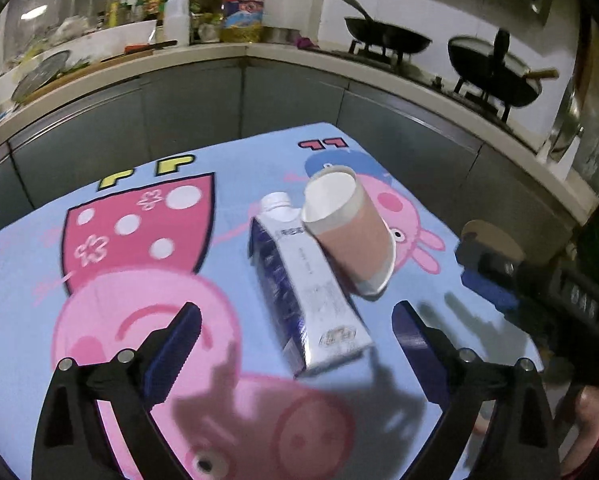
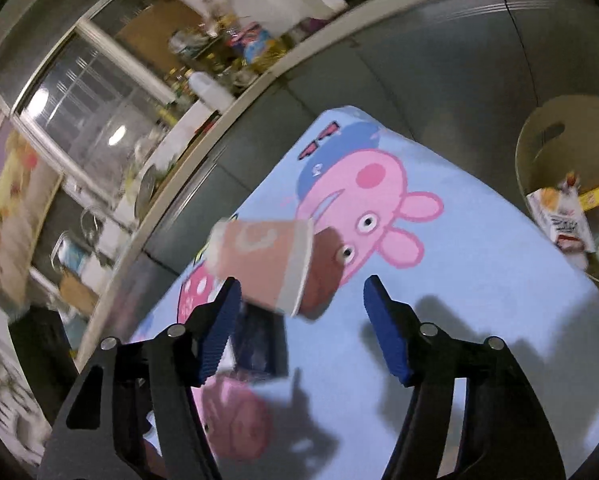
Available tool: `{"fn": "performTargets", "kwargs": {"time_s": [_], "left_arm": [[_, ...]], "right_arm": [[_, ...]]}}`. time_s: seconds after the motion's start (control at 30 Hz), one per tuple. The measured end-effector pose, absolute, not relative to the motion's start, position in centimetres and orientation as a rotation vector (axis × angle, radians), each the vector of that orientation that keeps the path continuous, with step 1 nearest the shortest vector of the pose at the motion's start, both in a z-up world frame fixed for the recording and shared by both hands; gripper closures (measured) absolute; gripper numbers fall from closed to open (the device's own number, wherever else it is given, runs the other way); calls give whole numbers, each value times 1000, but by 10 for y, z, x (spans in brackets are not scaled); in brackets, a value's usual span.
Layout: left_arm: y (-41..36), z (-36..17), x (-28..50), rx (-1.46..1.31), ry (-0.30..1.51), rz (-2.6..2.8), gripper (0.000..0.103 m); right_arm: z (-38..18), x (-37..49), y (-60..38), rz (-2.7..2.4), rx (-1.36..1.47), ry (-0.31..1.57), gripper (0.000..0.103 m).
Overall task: Collect trash
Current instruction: 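Grasp the white milk carton with the left tool while the right tool approaches the pink cup, then hold the milk carton in the left tool while the right tool grasps the pink paper cup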
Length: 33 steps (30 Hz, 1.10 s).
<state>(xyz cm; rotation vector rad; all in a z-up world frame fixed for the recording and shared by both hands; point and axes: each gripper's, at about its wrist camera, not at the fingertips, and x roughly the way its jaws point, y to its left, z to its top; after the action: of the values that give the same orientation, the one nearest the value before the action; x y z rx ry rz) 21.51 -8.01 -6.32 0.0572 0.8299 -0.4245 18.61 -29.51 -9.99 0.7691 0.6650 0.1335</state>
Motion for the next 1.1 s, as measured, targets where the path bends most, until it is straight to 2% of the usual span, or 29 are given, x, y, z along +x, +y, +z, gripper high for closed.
{"fn": "performTargets", "kwargs": {"time_s": [0.07, 0.1, 0.17, 0.27, 0.37, 0.4, 0.6, 0.67, 0.77, 0.87, 0.9, 0.93, 1.03, 1.07, 1.1], "left_arm": [[-93, -71, 223, 95, 834, -400, 13], [-96, -74, 226, 110, 836, -392, 19], [-104, -82, 232, 145, 847, -373, 38], [-102, -86, 232, 118, 855, -396, 48], [-90, -85, 224, 119, 844, -388, 51], [-83, -86, 222, 106, 847, -386, 51], [-26, -87, 193, 42, 855, -328, 52], [-8, -87, 183, 32, 854, -297, 52], [33, -87, 167, -5, 853, -230, 52], [59, -86, 158, -19, 847, -180, 52], [63, -86, 156, -22, 846, -172, 52], [67, -86, 157, -27, 847, -167, 52], [73, -87, 156, -45, 847, -169, 52], [72, -86, 156, -43, 845, -170, 52], [70, -87, 156, -35, 842, -171, 52]], "right_arm": [[-110, 204, -302, 144, 811, 680, 45], [-114, 213, -304, 150, 824, 689, 47], [-121, 228, -302, 166, 838, 712, 51], [-130, 245, -294, 198, 842, 745, 70], [-129, 248, -281, 240, 815, 744, 89], [-128, 247, -277, 251, 807, 747, 103], [-119, 225, -236, 349, 735, 792, 103], [-114, 210, -211, 386, 650, 808, 102], [-103, 189, -188, 392, 525, 788, 96], [-99, 183, -186, 410, 575, 796, 75], [-99, 184, -187, 403, 602, 800, 64], [-99, 186, -189, 384, 627, 800, 59], [-80, 192, -180, 289, 482, 747, 57], [-70, 194, -172, 274, 383, 718, 51], [-63, 198, -164, 258, 294, 698, 37]]}}
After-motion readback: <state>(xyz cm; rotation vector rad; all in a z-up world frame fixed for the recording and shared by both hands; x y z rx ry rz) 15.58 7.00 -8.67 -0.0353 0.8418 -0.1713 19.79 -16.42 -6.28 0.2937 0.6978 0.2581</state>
